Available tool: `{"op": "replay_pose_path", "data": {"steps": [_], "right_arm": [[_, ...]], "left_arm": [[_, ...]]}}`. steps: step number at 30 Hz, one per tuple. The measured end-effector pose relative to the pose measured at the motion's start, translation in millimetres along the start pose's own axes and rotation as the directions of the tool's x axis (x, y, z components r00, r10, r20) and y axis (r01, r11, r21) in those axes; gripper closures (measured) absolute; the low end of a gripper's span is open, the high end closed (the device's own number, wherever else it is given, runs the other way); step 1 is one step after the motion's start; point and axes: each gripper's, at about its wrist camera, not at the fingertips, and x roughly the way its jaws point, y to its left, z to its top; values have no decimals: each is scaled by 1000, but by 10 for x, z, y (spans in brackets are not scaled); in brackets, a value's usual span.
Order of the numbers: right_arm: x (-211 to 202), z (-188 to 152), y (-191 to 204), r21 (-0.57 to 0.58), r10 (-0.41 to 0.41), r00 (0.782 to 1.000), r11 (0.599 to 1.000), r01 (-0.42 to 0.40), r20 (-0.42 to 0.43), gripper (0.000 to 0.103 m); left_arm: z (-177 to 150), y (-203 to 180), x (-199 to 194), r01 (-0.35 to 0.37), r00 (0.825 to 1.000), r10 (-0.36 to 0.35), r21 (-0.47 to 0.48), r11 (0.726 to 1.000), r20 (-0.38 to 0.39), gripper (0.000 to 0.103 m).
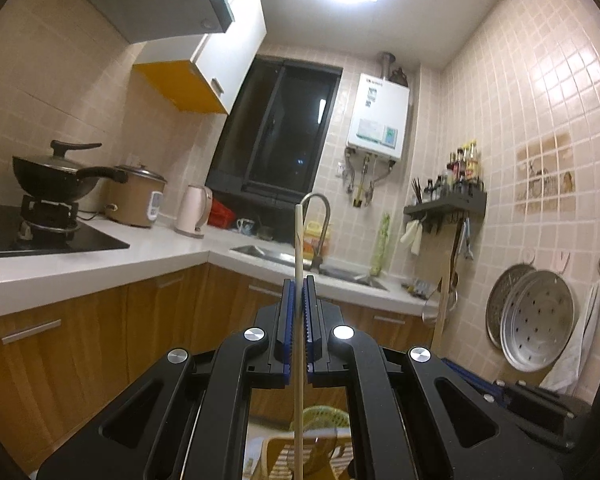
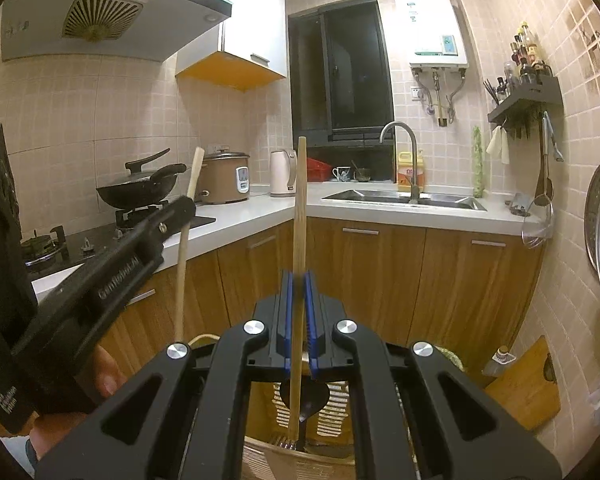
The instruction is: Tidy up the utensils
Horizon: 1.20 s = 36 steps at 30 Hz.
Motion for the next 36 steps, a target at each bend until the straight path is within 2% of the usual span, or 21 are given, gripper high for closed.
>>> {"op": "replay_pose_path", "data": {"steps": [5, 7, 9, 11, 14, 16, 19, 21, 23, 24, 25, 26, 27, 28, 30, 32, 33, 34, 36], "right_arm": [[-94, -33, -29, 15, 46, 998, 999, -46, -44, 97], [-190, -23, -61, 33, 84, 995, 996, -82, -59, 82], [-320, -9, -123, 59, 111, 991, 992, -107, -70, 47], [-476, 12, -168, 69, 122, 989, 991, -116, -80, 46], [-732, 50, -200, 64, 112, 989, 992, -106, -98, 46], [-961, 69, -216, 57, 101, 988, 994, -94, -120, 46], [-1243, 49, -243, 48, 76, 978, 997, -68, -192, 46], [-1408, -21, -269, 56, 71, 965, 997, -58, -254, 46], [-1531, -135, -297, 61, 59, 948, 997, -42, -313, 46], [-1601, -253, -322, 60, 30, 934, 998, -10, -355, 46], [-1643, -352, -335, 56, 7, 923, 998, 16, -386, 46], [-1673, -474, -371, 57, -15, 907, 997, 44, -421, 46], [-1700, -587, -416, 68, -25, 894, 996, 62, -448, 46], [-1700, -679, -449, 80, -26, 884, 994, 71, -467, 46], [-1714, -941, -578, 134, -12, 851, 986, 96, -525, 46], [-1736, -1158, -676, 183, 14, 827, 977, 108, -562, 46], [-1750, -1250, -713, 196, 23, 819, 974, 110, -573, 46], [-1757, -1338, -743, 211, 34, 814, 971, 109, -580, 46], [-1784, -1487, -794, 255, 82, 827, 964, 76, -557, 46]], "left_arm": [[-30, 53, -104, 21, 998, -21, 1, 1000, -56, 98], [15, 71, -224, 41, 996, -40, 7, 999, -84, 76], [54, 89, -331, 53, 993, -53, 5, 999, -104, 68], [106, 103, -461, 82, 986, -81, 6, 997, -145, 64], [170, 111, -693, 90, 976, -87, 7, 996, -202, 62], [211, 109, -847, 103, 963, -102, -8, 995, -251, 57], [224, 87, -1024, 110, 933, -115, -36, 993, -340, 55], [170, 59, -1094, 101, 902, -109, -40, 994, -418, 55], [39, 18, -1180, 126, 848, -137, -57, 990, -511, 55], [-15, 0, -1206, 135, 830, -147, -62, 989, -539, 55], [-132, -31, -1251, 148, 792, -158, -66, 987, -589, 55], [-205, -43, -1266, 153, 768, -160, -66, 986, -620, 55], [-304, -66, -1276, 159, 737, -163, -67, 985, -656, 55], [-455, -98, -1284, 172, 689, -176, -77, 982, -703, 55], [-713, -149, -1294, 195, 608, -195, -93, 976, -769, 56], [-921, -212, -1306, 218, 547, -203, -95, 971, -812, 56], [-999, -240, -1317, 229, 527, -203, -92, 969, -825, 56], [-1101, -286, -1325, 249, 497, -202, -85, 965, -844, 56], [-1268, -360, -1335, 276, 446, -210, -90, 957, -870, 56]]}}
